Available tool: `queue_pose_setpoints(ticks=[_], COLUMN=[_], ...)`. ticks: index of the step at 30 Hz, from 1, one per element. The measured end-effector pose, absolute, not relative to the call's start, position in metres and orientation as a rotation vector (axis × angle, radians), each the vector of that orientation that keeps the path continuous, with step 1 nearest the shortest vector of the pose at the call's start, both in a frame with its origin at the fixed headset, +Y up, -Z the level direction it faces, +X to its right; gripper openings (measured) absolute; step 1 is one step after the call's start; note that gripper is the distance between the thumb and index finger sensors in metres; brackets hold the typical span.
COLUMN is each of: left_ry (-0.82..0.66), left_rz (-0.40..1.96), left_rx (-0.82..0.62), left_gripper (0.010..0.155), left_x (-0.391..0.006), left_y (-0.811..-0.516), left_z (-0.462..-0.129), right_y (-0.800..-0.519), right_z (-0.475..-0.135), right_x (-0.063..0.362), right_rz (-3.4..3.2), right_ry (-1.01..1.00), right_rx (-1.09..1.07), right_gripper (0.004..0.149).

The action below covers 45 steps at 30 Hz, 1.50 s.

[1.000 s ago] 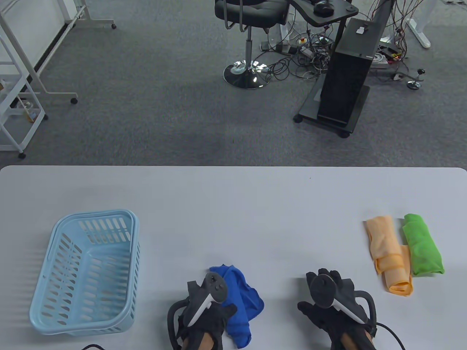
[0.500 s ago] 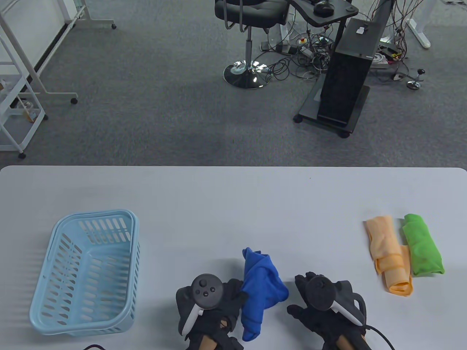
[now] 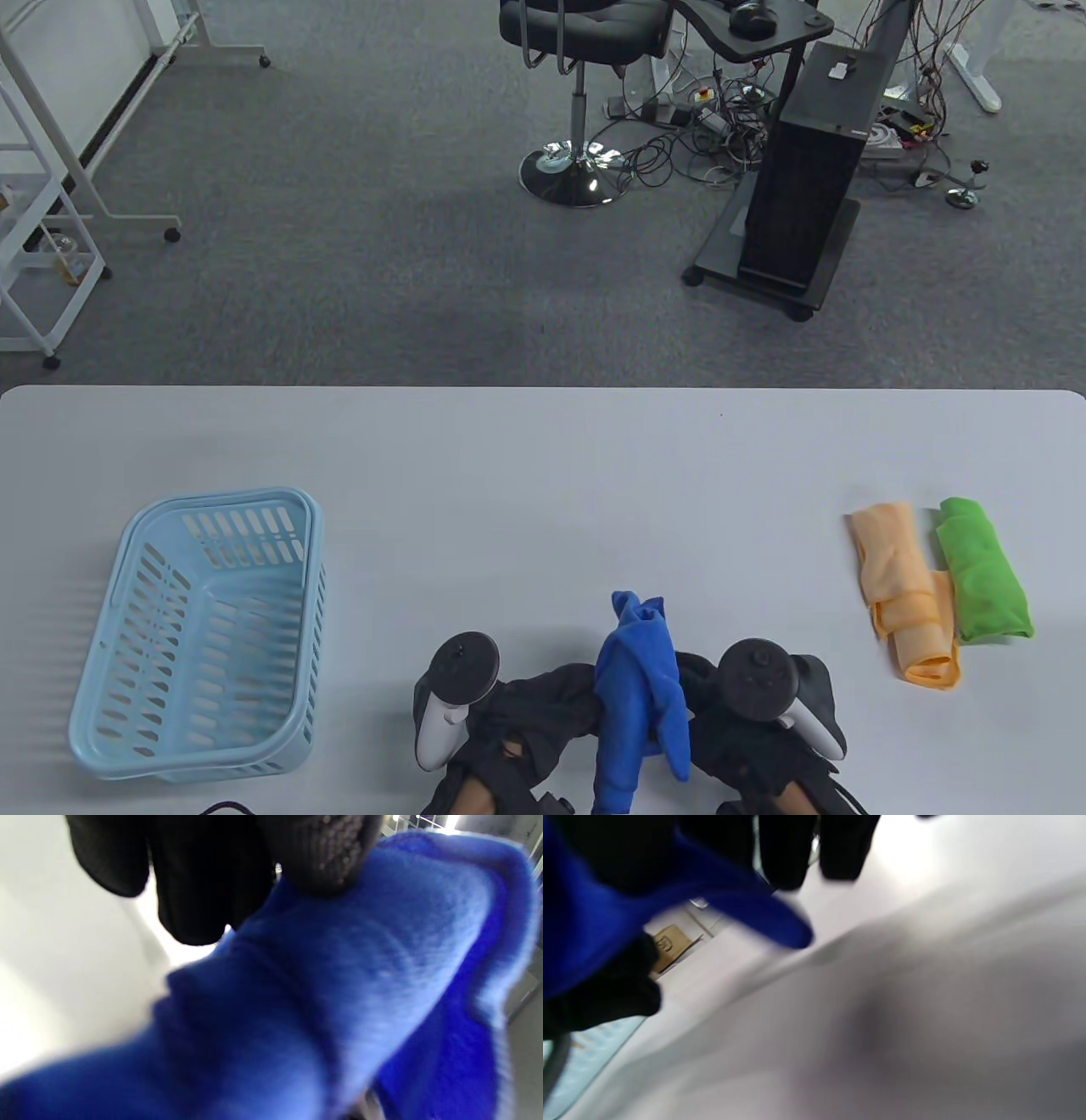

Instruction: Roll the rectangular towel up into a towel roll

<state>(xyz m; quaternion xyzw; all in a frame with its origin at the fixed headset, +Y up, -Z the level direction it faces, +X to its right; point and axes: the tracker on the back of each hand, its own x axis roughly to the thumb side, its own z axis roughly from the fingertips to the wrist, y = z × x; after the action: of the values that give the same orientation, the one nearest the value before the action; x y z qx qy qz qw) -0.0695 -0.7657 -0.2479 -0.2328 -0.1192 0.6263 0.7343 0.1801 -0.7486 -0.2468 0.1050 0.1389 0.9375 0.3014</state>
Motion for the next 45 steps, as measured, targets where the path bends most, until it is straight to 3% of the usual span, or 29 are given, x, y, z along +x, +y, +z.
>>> queue_pose_setpoints(ticks=[5,8,13,17,26,29,32,38,42,45], left_ry=[-0.14,0.03,0.198,0.248,0.399,0.362,0.286,0.227,0.213,0.216], left_rz=[1.325,1.294,0.869,0.701,0.804,0.841,0.83,0.72,0.686,0.635], left_rx=[-0.424,-0.33,-0.119,-0.018,0.167,0.201,0.134,0.095,0.115,0.162], left_gripper=[0.045,0.045,0.044,0.045,0.046,0.045,0.046,0.052,0.062,0.066], left_x=[-0.085,-0.102,-0.127,-0.134,-0.175,-0.177,-0.167,-0.157,-0.161,-0.166], left_y=[-0.763,-0.762,-0.746,-0.732,-0.713,-0.712,-0.716,-0.717,-0.71,-0.696], left_z=[-0.251,-0.25,-0.247,-0.243,-0.234,-0.234,-0.238,-0.241,-0.239,-0.234], right_y=[-0.745,-0.739,-0.73,-0.725,-0.704,-0.706,-0.702,-0.69,-0.706,-0.735], right_z=[-0.252,-0.255,-0.255,-0.254,-0.243,-0.242,-0.239,-0.234,-0.239,-0.246], right_x=[0.196,0.215,0.247,0.272,0.318,0.323,0.316,0.282,0.246,0.223], right_rz=[2.497,2.571,2.839,2.84,2.8,2.813,2.789,2.843,2.905,2.946], right_ry=[0.274,0.205,0.182,0.126,-0.146,-0.129,-0.111,-0.238,-0.009,0.325], right_rx=[0.188,0.087,-0.135,-0.304,-0.699,-0.785,-0.741,-0.396,-0.102,0.09], right_gripper=[0.044,0.045,0.045,0.044,0.044,0.048,0.063,0.069,0.062,0.062])
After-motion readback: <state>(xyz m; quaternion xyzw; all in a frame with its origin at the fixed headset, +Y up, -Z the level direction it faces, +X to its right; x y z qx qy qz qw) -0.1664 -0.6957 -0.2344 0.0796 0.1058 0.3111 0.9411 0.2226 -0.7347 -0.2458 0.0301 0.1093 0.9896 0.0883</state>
